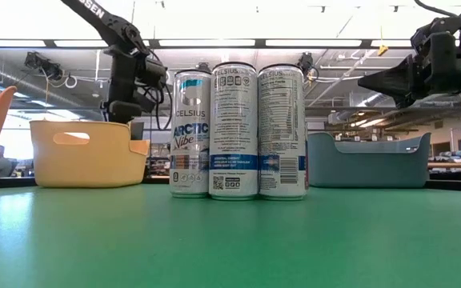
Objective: Sort soda cans
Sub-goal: Remove the blue soda can from the yellow bin
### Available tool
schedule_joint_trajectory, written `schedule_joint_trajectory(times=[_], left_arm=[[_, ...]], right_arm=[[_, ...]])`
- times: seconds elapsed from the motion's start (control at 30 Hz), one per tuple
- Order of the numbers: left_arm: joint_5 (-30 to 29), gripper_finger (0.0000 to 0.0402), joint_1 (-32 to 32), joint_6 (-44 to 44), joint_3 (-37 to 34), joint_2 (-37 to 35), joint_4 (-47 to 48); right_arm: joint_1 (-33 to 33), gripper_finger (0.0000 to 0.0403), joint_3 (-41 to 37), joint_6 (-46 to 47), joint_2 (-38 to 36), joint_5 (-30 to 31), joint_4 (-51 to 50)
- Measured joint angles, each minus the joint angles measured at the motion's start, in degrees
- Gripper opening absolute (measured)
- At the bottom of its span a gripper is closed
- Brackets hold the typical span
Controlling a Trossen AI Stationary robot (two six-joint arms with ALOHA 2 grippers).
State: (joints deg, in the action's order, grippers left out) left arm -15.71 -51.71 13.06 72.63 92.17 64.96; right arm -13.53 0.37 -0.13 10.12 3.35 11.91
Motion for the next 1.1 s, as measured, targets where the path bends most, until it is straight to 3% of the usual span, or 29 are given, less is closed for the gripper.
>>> schedule_joint_trajectory(times=[0.2,0.37,0.57,0.87,1.1], left_arm=[[-1.3,0.0248,-1.4,-2.8,-4.0,0.1,-1.6],[-1.2,0.027,-2.4,-2.8,-7.6,0.1,-3.9],[-3.5,0.0271,-2.7,-2.7,-9.7,0.1,-7.6],[-4.0,0.0266,-2.2,0.1,-9.4,0.1,-5.8],[-3.9,0.0196,-0.4,1.5,-3.6,0.1,-1.2]], right_arm=[[0.0,0.0002,0.0,0.0,0.0,0.0,0.0],[0.0,0.0001,0.0,0.0,0.0,0.0,0.0],[0.0,0.0001,0.0,0.0,0.0,0.0,0.0],[0.0,0.0002,0.0,0.0,0.0,0.0,0.0],[0.0,0.0002,0.0,0.0,0.0,0.0,0.0]])
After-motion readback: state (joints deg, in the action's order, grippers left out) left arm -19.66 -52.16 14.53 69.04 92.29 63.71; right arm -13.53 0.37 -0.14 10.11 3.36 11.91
